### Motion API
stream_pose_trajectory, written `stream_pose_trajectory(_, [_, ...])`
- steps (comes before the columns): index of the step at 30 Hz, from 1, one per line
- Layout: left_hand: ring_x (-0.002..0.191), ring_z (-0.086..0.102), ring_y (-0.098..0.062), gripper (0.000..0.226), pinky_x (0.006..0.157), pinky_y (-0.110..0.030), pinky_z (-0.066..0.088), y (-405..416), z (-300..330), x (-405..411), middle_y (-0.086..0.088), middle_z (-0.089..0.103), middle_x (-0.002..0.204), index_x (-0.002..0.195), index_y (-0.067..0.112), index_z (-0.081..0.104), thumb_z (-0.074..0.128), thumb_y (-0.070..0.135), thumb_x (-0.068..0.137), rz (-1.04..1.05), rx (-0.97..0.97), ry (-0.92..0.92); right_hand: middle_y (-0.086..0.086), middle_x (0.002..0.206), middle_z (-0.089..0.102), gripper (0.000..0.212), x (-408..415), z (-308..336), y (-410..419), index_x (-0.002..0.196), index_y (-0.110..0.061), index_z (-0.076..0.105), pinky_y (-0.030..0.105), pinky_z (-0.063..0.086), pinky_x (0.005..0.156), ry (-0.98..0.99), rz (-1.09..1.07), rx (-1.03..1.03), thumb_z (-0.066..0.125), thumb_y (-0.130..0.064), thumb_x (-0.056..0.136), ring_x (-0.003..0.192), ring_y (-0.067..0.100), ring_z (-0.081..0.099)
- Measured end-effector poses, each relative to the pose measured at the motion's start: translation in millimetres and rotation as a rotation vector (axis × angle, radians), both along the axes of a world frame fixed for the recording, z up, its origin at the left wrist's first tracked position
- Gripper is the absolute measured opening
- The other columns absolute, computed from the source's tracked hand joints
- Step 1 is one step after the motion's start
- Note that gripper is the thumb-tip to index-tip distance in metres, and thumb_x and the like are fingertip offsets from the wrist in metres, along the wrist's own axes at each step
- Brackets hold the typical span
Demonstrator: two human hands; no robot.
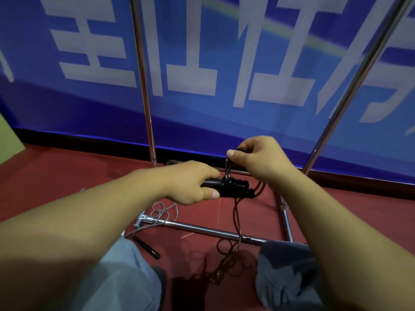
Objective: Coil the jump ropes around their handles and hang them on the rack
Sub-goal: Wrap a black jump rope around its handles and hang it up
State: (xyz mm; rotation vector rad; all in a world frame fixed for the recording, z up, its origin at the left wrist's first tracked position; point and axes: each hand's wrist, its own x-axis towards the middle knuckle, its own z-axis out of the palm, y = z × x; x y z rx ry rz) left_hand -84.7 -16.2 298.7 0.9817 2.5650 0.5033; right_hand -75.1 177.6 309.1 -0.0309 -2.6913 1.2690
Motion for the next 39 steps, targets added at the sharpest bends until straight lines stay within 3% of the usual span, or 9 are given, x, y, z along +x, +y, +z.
stream_pose_trajectory(11, [0.076,0.056,-0.014,0.014,0.068,-0.027,0.043,-0.9,6.6,5.5,0.003,0.061,0.085,0.089,0.031,0.054,0.063,0.024,0.097,-0.068,0.094,0.023,-0.003,0.070,0.070,0.022,-8.1,-10.0,14.2,0.077,-0.015,0.075,0.027,0.049,0.068,-0.107,0.081,-0.104,0.080,-0.035,0.083,0.067,0.009,0.062])
stream_pose_trajectory(15, [0.081,0.060,-0.021,0.006,0.075,-0.037,0.049,-3.2,3.9,5.1,-0.001,0.064,0.088,0.096,0.022,0.059,0.063,0.018,0.096,-0.056,0.216,-0.024,-0.005,0.069,0.070,0.016,-10.7,-9.8,18.7,0.080,-0.015,0.075,0.029,0.048,0.071,-0.191,0.126,-0.243,0.079,-0.030,0.084,0.064,0.006,0.062])
stream_pose_trajectory(19, [0.068,0.056,-0.012,0.017,0.066,-0.029,0.047,-2.5,4.4,8.5,0.007,0.060,0.075,0.087,0.027,0.058,0.062,0.013,0.097,-0.017,0.406,-0.122,0.006,0.076,0.069,0.017,-11.2,-6.9,22.4,0.087,-0.012,0.070,0.029,0.052,0.065,-0.298,0.228,-0.397,0.076,-0.026,0.079,0.065,0.015,0.062])
stream_pose_trajectory(22, [0.069,0.061,-0.014,0.006,0.068,-0.029,0.053,-0.2,5.5,8.3,0.002,0.062,0.077,0.096,0.012,0.060,0.058,0.008,0.099,0.036,0.568,-0.174,0.006,0.075,0.063,0.012,-11.8,-8.2,24.6,0.091,-0.011,0.068,0.027,0.041,0.057,-0.264,0.268,-0.370,0.072,-0.006,0.080,0.066,0.017,0.054])
stream_pose_trajectory(25, [0.072,0.070,-0.018,0.008,0.064,-0.031,0.054,2.0,6.1,4.8,-0.001,0.064,0.076,0.103,0.007,0.056,0.052,0.014,0.103,0.114,0.675,-0.187,-0.004,0.066,0.055,0.008,-11.7,-5.9,18.9,0.077,-0.022,0.068,0.026,0.036,0.055,-0.207,0.237,-0.285,0.064,-0.016,0.080,0.065,0.011,0.046])
stream_pose_trajectory(28, [0.073,0.074,-0.025,0.007,0.059,-0.030,0.054,3.9,8.6,2.6,-0.002,0.066,0.074,0.100,0.019,0.056,0.050,0.020,0.104,0.190,0.746,-0.174,-0.008,0.062,0.055,0.028,-14.5,-7.6,14.6,0.071,-0.021,0.064,0.025,0.035,0.055,-0.216,0.218,-0.337,0.060,-0.019,0.099,0.059,0.009,0.045])
stream_pose_trajectory(31, [0.069,0.073,-0.027,0.009,0.060,-0.035,0.057,4.6,8.8,-1.8,-0.003,0.063,0.071,0.101,0.021,0.058,0.050,0.022,0.104,0.264,0.785,-0.113,-0.003,0.063,0.054,0.030,-13.4,-6.2,10.3,0.075,-0.019,0.065,0.026,0.036,0.057,-0.251,0.241,-0.376,0.057,-0.034,0.100,0.055,0.008,0.044])
stream_pose_trajectory(35, [0.059,0.067,-0.020,0.013,0.061,-0.037,0.056,3.7,8.4,-7.5,-0.001,0.059,0.064,0.092,0.018,0.057,0.051,0.020,0.103,0.374,0.834,-0.058,-0.002,0.061,0.055,0.032,-13.3,-3.2,1.7,0.080,-0.015,0.065,0.027,0.036,0.060,-0.348,0.192,-0.542,0.054,-0.034,0.102,0.055,0.010,0.045])
stream_pose_trajectory(39, [0.057,0.067,-0.018,0.016,0.060,-0.034,0.057,3.3,8.0,-10.9,-0.003,0.061,0.065,0.090,0.016,0.058,0.054,0.025,0.102,0.480,0.836,0.006,-0.004,0.057,0.047,0.029,-13.1,-0.1,-3.7,0.079,-0.022,0.051,0.029,0.029,0.057,-0.406,0.138,-0.634,0.052,-0.037,0.103,0.050,0.010,0.035])
